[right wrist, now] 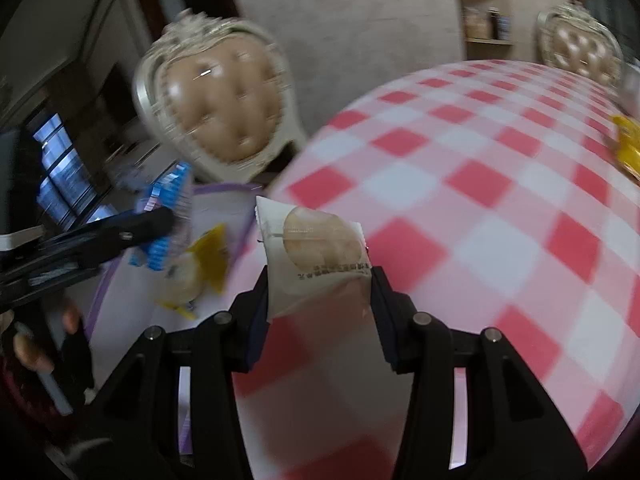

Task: Organize snacks
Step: 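Carry both packs over the white box and open both tools to drop them, then grasp the blue cartoon-printed bag with the right tool while the left grasps the yellow biscuit pack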

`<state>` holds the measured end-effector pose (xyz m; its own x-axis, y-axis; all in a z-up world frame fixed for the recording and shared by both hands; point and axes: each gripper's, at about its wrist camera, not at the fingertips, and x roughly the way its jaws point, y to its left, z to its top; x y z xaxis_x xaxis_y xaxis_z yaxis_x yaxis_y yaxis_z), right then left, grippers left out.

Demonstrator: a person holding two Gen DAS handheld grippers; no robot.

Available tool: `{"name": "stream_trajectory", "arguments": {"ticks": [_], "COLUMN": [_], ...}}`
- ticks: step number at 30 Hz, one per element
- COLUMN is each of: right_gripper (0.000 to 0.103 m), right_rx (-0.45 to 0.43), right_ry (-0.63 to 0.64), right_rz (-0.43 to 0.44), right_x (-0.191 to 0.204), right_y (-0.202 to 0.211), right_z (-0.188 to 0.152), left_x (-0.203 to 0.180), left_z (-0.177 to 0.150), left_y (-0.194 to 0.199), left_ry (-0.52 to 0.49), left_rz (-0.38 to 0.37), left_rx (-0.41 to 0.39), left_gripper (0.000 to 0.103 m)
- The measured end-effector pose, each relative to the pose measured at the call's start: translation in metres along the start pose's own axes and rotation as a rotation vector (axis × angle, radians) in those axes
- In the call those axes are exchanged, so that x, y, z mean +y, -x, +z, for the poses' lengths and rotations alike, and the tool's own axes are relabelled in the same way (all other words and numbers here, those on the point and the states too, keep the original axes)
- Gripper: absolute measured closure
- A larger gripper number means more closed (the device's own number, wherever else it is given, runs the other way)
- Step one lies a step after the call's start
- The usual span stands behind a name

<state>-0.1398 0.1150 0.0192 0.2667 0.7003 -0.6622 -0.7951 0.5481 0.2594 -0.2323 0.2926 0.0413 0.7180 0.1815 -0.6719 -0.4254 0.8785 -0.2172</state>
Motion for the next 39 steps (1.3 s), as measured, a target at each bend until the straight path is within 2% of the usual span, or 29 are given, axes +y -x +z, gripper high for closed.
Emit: {"name": "stream_trajectory", "arguments": {"ticks": [5, 8, 10, 12, 13, 14, 16, 18, 21, 25, 28, 32, 36, 38, 39], "right_gripper": [0.053, 0.052, 0.050, 0.041, 0.039, 0.035, 0.030, 0.030, 0.030, 0.029, 0.024, 0.023, 0.023, 0.023, 0.023], "right_rx": [0.034, 0.054, 0.066, 0.084, 0.087, 0.084, 0.076, 0.060, 0.025, -0.059, -0.105, -0.120, -0.144, -0.167, -0.180], "right_ry": [0.102, 0.168, 0.232, 0.294, 0.320, 0.336, 0.342, 0.306, 0.226, 0.125, 0.045, -0.128, -0.390, -0.475, -0.499], "right_rz": [0.086, 0.178, 0.237, 0.296, 0.307, 0.305, 0.294, 0.269, 0.238, 0.130, -0.004, -0.299, -0.472, -0.614, -0.655], "right_x": [0.036, 0.059, 0.076, 0.093, 0.100, 0.104, 0.104, 0.094, 0.072, 0.031, -0.013, -0.096, -0.180, -0.218, -0.231], "right_y": [-0.010, -0.015, -0.014, -0.015, -0.014, -0.013, -0.011, -0.008, -0.001, 0.022, 0.043, 0.075, 0.120, 0.148, 0.161], "right_z": [-0.006, -0.010, -0.016, -0.022, -0.024, -0.026, -0.027, -0.023, -0.015, -0.003, -0.002, -0.013, -0.033, -0.045, -0.051], "left_x": [0.032, 0.042, 0.049, 0.058, 0.060, 0.061, 0.059, 0.047, 0.015, -0.039, -0.081, -0.166, -0.246, -0.282, -0.306], "left_z": [-0.001, 0.000, 0.000, -0.001, -0.001, 0.000, 0.001, 0.003, 0.004, 0.011, 0.019, 0.038, 0.049, 0.051, 0.053], "left_y": [-0.003, -0.007, -0.007, 0.002, 0.007, 0.014, 0.023, 0.027, 0.023, 0.013, 0.007, -0.020, -0.065, -0.090, -0.107], "left_ry": [0.026, 0.056, 0.082, 0.117, 0.131, 0.144, 0.140, 0.101, 0.016, -0.077, -0.129, -0.203, -0.234, -0.227, -0.218], "left_rz": [0.079, 0.113, 0.163, 0.257, 0.285, 0.309, 0.314, 0.296, 0.239, 0.111, 0.008, -0.152, -0.290, -0.343, -0.371], "left_rx": [0.012, 0.021, 0.013, -0.055, -0.085, -0.127, -0.171, -0.198, -0.198, -0.168, -0.150, -0.094, 0.015, 0.071, 0.102], "left_gripper": [0.045, 0.044, 0.044, 0.043, 0.039, 0.030, 0.021, 0.021, 0.020, 0.020, 0.019, 0.017, 0.017, 0.017, 0.017]}}
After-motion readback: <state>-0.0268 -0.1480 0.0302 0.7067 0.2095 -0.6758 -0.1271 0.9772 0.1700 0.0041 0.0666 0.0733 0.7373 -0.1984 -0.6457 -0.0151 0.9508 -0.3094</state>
